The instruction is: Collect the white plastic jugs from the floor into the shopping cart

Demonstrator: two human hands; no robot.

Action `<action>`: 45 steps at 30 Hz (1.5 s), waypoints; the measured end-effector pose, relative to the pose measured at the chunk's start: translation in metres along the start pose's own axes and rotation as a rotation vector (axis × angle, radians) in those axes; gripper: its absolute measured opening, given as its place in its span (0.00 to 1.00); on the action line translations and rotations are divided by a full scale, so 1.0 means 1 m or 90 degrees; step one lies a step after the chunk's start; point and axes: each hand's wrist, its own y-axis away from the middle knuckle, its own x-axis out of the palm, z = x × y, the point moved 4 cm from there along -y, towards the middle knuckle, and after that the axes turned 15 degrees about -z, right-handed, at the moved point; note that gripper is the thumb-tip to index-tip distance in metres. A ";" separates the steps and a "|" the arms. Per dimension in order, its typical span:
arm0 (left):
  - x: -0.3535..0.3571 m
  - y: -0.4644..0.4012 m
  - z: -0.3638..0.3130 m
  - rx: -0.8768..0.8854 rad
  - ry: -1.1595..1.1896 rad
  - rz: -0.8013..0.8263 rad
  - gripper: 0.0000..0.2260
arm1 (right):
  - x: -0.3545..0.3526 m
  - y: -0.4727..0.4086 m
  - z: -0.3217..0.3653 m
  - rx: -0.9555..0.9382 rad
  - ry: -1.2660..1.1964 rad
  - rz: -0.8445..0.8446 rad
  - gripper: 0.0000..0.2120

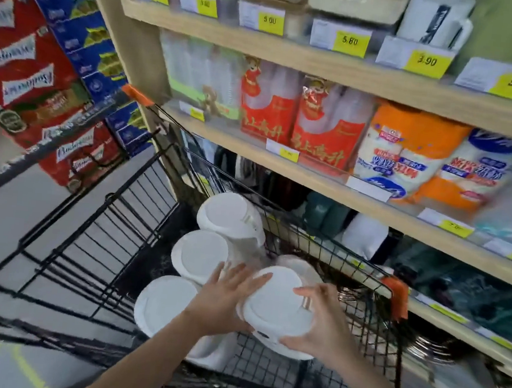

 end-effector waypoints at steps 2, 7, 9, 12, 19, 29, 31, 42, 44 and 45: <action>0.011 -0.006 0.022 -0.033 -0.083 0.008 0.50 | 0.020 0.003 -0.009 0.040 -0.010 -0.033 0.41; 0.040 -0.008 0.045 -0.090 -0.103 0.013 0.48 | 0.066 0.013 -0.043 0.157 -0.043 -0.098 0.39; 0.047 -0.009 0.046 -0.066 -0.120 -0.015 0.46 | 0.084 0.017 -0.055 0.212 -0.086 -0.117 0.39; 0.048 -0.010 0.044 -0.028 -0.164 -0.068 0.44 | 0.106 0.029 -0.075 0.245 -0.121 -0.154 0.40; 0.068 -0.008 0.003 0.060 -0.246 0.002 0.38 | 0.127 0.048 -0.106 0.278 -0.079 -0.083 0.39; 0.173 0.000 -0.028 0.092 -0.130 0.260 0.47 | 0.117 0.082 -0.173 0.521 -0.267 -0.038 0.49; 0.181 -0.002 -0.030 0.108 -0.126 0.239 0.49 | 0.122 0.083 -0.177 0.551 -0.294 -0.005 0.48; 0.182 -0.007 -0.016 0.098 -0.171 0.179 0.43 | 0.134 0.076 -0.157 0.472 -0.210 0.060 0.56; 0.170 -0.008 -0.020 0.114 -0.150 0.202 0.42 | 0.115 0.076 -0.142 0.428 -0.155 0.050 0.51; 0.161 -0.008 -0.024 0.118 -0.134 0.210 0.41 | 0.103 0.077 -0.132 0.404 -0.127 0.050 0.49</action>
